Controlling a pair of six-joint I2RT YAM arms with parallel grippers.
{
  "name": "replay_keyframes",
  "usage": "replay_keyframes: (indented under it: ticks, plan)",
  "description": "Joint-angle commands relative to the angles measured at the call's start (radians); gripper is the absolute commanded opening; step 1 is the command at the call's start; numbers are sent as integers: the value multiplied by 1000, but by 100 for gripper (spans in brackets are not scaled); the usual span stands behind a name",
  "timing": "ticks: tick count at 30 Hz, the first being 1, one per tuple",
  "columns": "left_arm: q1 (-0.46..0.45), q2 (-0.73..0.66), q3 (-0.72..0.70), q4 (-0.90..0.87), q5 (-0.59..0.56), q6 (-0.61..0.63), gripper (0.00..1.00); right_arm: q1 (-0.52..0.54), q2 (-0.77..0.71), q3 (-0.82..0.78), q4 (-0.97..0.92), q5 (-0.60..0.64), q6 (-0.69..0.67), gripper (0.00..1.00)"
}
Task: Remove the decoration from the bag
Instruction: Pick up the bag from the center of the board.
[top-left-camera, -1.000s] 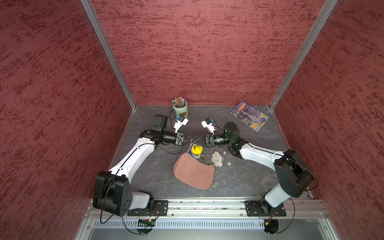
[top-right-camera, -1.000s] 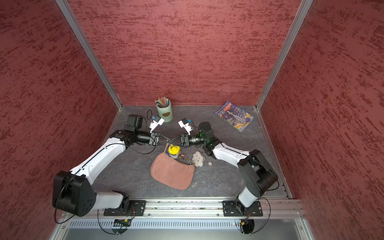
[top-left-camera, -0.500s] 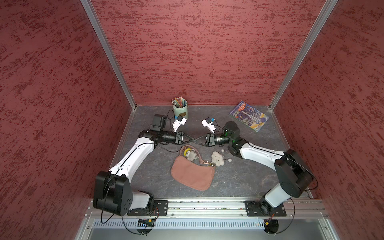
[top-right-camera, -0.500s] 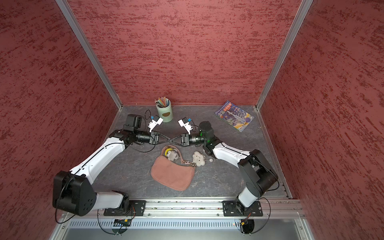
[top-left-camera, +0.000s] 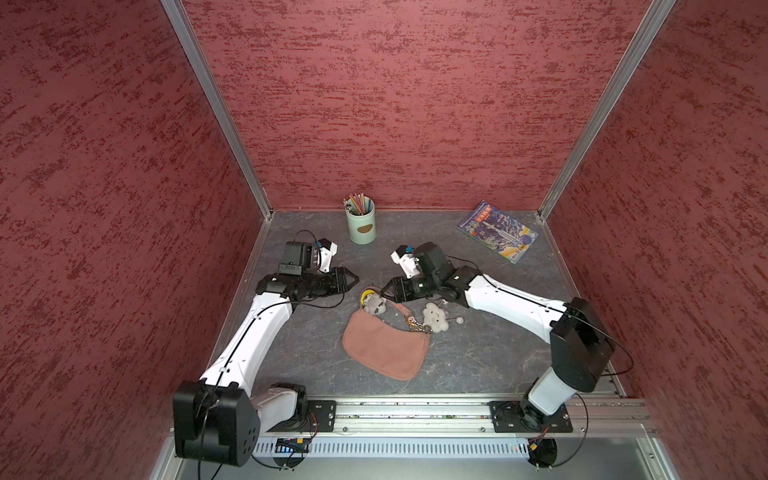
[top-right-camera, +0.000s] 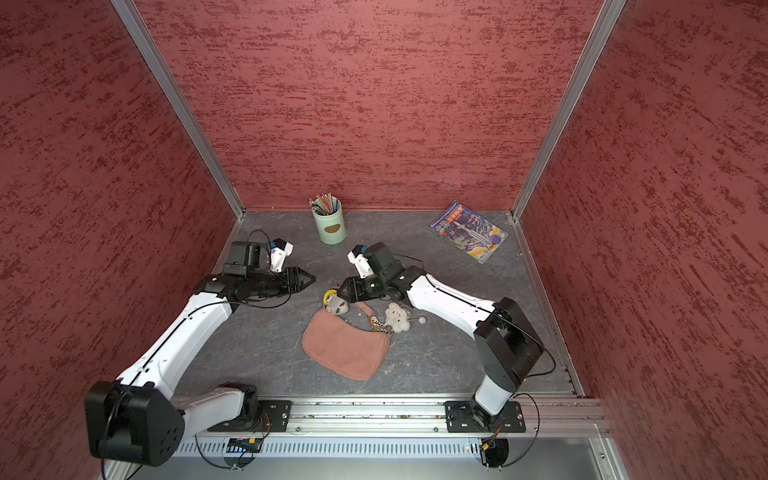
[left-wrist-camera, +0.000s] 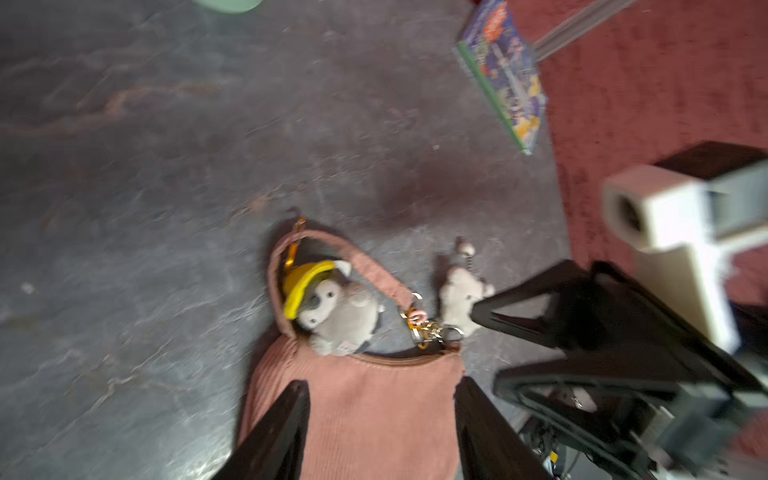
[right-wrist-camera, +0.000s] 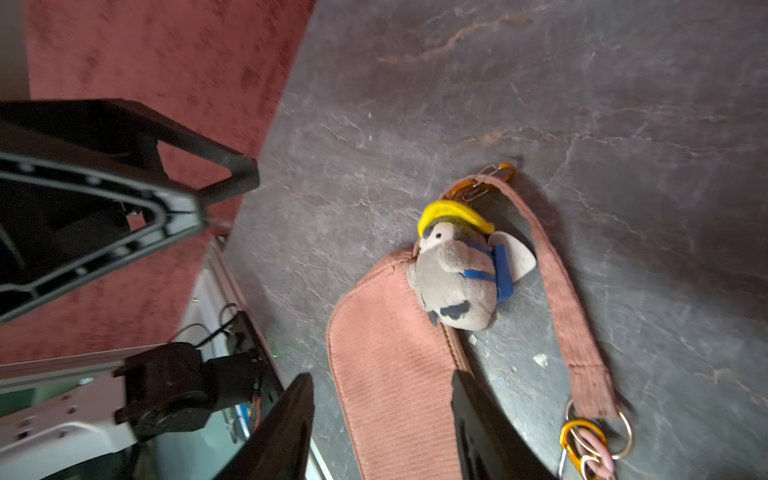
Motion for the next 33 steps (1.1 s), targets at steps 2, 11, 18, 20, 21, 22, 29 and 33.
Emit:
replay_keyframes:
  ticks: [2, 11, 18, 20, 21, 22, 29, 33]
  plan:
    - [-22, 31, -61, 13, -92, -98, 58, 88, 107, 105, -280, 267, -88, 63]
    - [-142, 56, -199, 63, -188, -218, 62, 149, 303, 303, -402, 408, -111, 58]
    - [-202, 115, -285, 120, -245, -293, 57, 135, 415, 423, -380, 423, -166, 35]
    - [-220, 132, -304, 137, -231, -320, 54, 123, 420, 447, -398, 393, -189, 18]
    - [-230, 133, -317, 149, -219, -339, 50, 116, 405, 455, -409, 376, -198, 11]
    - [-242, 133, -333, 167, -208, -357, 46, 103, 391, 464, -424, 356, -205, 6]
    - [-276, 63, -437, 245, -230, -536, 17, 61, 241, 455, -550, 125, -151, 0]
    - [-276, 0, -462, 242, -270, -581, 8, 56, 183, 378, -558, 86, -116, 0]
